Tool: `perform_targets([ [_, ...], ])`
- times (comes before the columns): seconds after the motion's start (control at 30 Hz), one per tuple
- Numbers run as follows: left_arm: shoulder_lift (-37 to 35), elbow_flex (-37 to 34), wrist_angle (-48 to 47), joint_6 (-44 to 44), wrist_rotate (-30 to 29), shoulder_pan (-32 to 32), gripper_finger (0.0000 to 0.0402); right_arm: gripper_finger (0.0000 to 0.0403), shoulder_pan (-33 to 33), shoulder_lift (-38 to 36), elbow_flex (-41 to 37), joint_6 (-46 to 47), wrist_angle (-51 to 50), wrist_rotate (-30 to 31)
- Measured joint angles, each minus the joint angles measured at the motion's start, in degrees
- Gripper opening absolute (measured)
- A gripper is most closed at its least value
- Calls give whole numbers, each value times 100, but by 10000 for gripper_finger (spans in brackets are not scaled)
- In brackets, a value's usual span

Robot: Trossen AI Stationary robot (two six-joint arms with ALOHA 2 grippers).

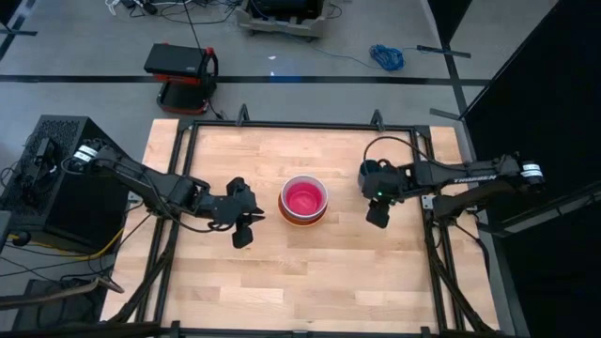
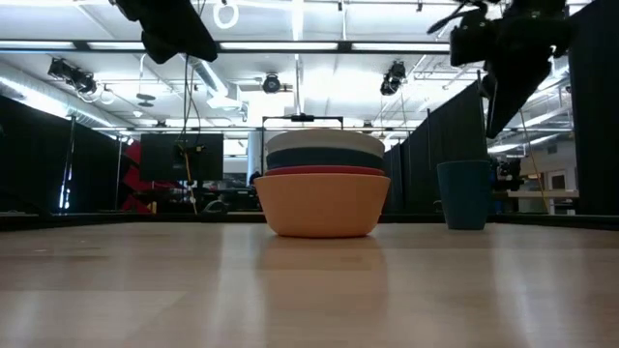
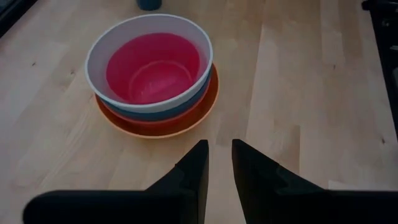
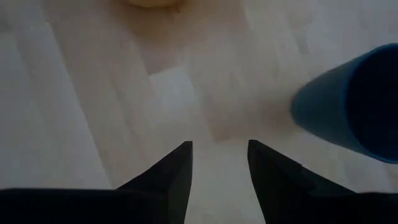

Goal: Nest bowls inside each other
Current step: Move the blue cup beside of the stacked bowl

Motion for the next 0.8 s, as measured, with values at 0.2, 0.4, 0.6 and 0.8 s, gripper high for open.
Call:
perform_targets([
  [0.2, 0, 0, 44, 3, 2, 1, 58, 156, 153, -229, -183, -67, 10, 824],
  [0.4, 0, 0, 156, -1, 7, 0, 58, 175, -7, -226, -183, -1006, -2, 1593],
  [0.6, -1, 0, 160, -61, 7, 0, 58, 191, -442, -220, -217, -1145, 0, 1337],
  [0.8, -2, 1, 164, -94, 7, 0, 58, 193, -834, -207, -301, -1367, 145, 1052],
])
